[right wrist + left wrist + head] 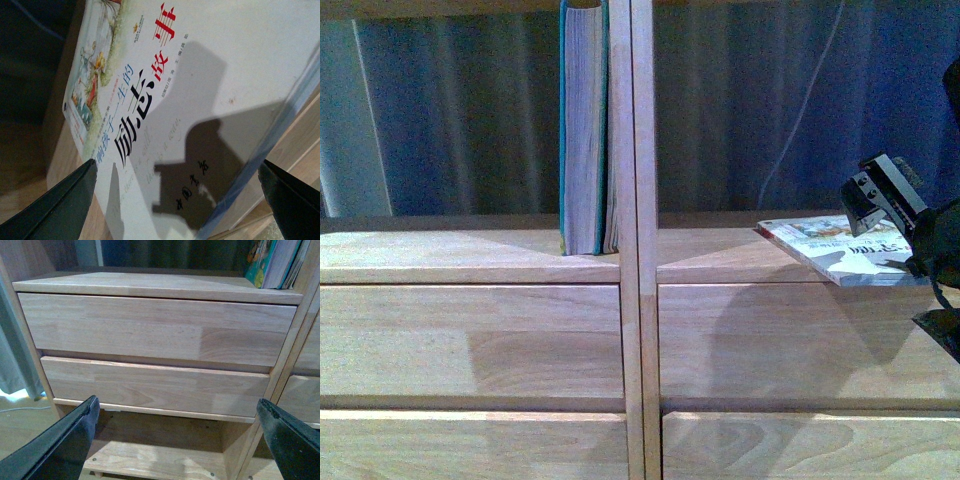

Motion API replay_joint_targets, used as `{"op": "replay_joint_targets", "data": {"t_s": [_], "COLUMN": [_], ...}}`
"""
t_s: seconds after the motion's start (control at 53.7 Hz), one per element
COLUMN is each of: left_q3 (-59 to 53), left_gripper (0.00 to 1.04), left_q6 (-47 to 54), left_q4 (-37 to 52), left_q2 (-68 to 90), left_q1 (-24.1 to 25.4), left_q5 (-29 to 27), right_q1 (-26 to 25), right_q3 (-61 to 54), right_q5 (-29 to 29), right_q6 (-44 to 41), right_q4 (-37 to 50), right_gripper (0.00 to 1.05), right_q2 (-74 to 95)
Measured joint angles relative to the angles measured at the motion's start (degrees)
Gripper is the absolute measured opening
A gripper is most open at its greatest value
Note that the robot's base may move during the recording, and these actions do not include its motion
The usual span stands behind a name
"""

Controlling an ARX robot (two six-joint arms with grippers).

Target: Organize books on shelf

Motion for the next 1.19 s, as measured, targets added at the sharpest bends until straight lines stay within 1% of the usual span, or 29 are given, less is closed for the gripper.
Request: {"op": "replay_joint_targets", "data": {"t_s": [0.279,0.316,0.41,0.503,0.54,0.596,0.633,0.782,0.894,0.912,0.949,1.191], "left_q3": [0.0,0.0,0.0,0.0,0.0,0.0,0.0,0.0,0.0,0.0,0.0,0.0], "left_gripper": [0.97,0.97,0.97,0.97,0.97,0.97,0.97,0.97,0.97,0.97,0.97,0.97], "left_q6": [0.0,0.0,0.0,0.0,0.0,0.0,0.0,0.0,0.0,0.0,0.0,0.0], "left_q4": [0.0,0.0,0.0,0.0,0.0,0.0,0.0,0.0,0.0,0.0,0.0,0.0], "left_q2": [0.0,0.0,0.0,0.0,0.0,0.0,0.0,0.0,0.0,0.0,0.0,0.0], "left_q1": [0.0,0.0,0.0,0.0,0.0,0.0,0.0,0.0,0.0,0.0,0.0,0.0], "left_q5": [0.0,0.0,0.0,0.0,0.0,0.0,0.0,0.0,0.0,0.0,0.0,0.0], "right_q1": [-1.1,-1.2,-1.4,-1.4,-1.4,-1.4,-1.4,-1.2,-1.2,-1.3,-1.5,-2.5], "right_q3": [3.5,4.1,5.7,7.3,8.0,8.1,8.2,8.2,8.0,7.9,8.1,6.8], "right_q5": [-0.8,-0.8,-0.9,-1.2,-1.2,-1.2,-0.8,-0.4,-0.2,-0.5,-1.1,-2.5], "right_q6": [1.1,1.3,1.5,1.5,1.5,1.5,1.5,2.5,3.0,3.0,2.9,2.2], "right_q4": [-0.5,-0.7,-1.1,-1.7,-2.2,-2.7,-2.9,-3.0,-3.0,-2.6,-1.1,-0.6], "right_gripper": [0.98,0.96,0.87,0.75,0.68,0.61,0.55,0.35,0.17,0.13,0.08,0.07], "right_q2": [2.8,3.1,3.9,4.7,5.1,5.3,5.4,5.5,4.7,4.4,4.1,1.3]}}
